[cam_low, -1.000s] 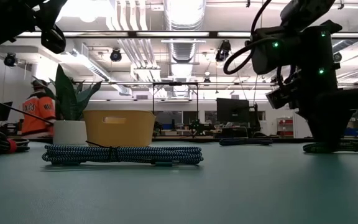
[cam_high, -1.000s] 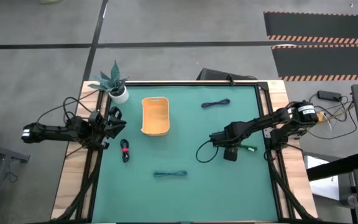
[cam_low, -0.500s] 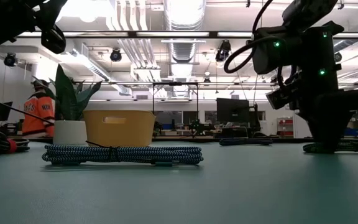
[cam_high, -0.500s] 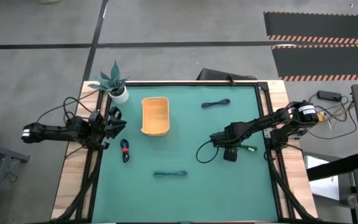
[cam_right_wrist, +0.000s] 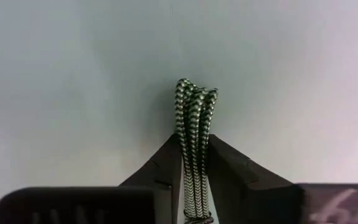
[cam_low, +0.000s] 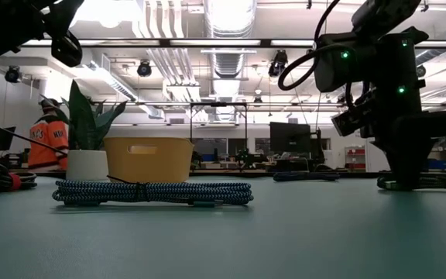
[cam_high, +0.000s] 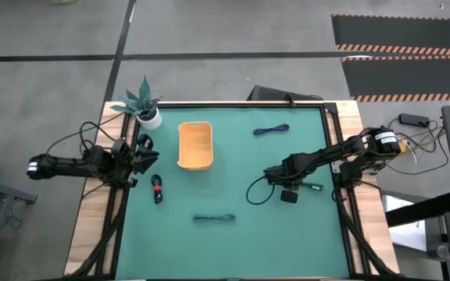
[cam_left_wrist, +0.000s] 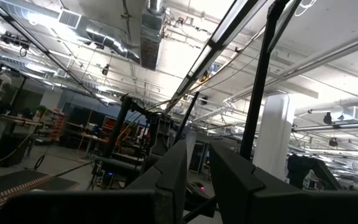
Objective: Pick and place USB-C Cables
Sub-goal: Put the green USB cable into the yellow bin
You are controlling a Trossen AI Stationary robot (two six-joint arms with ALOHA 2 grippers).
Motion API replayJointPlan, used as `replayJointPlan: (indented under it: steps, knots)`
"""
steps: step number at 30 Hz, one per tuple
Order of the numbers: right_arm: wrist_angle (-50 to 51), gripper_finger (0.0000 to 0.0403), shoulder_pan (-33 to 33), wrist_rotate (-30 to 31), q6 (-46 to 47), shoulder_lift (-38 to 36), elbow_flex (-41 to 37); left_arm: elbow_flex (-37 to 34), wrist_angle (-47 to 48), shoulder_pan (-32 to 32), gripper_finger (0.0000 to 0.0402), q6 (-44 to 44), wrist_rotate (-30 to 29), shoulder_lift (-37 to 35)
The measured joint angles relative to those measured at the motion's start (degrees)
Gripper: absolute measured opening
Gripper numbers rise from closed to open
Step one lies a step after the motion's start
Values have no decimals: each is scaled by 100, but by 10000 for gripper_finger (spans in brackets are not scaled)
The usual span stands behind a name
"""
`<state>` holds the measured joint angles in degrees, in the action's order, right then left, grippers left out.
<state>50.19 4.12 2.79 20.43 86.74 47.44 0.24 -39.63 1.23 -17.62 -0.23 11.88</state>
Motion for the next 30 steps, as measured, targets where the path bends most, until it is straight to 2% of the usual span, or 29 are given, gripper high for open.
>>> replayJointPlan:
  steps: [16, 30]
  knots:
    - [20, 38, -2, -1, 18, -73, -7, -1, 2, -1, 54, -1, 0, -2]
    - [14, 38, -2, -17, 261, -530, -7, 0, -5, 1, 54, -1, 0, 0]
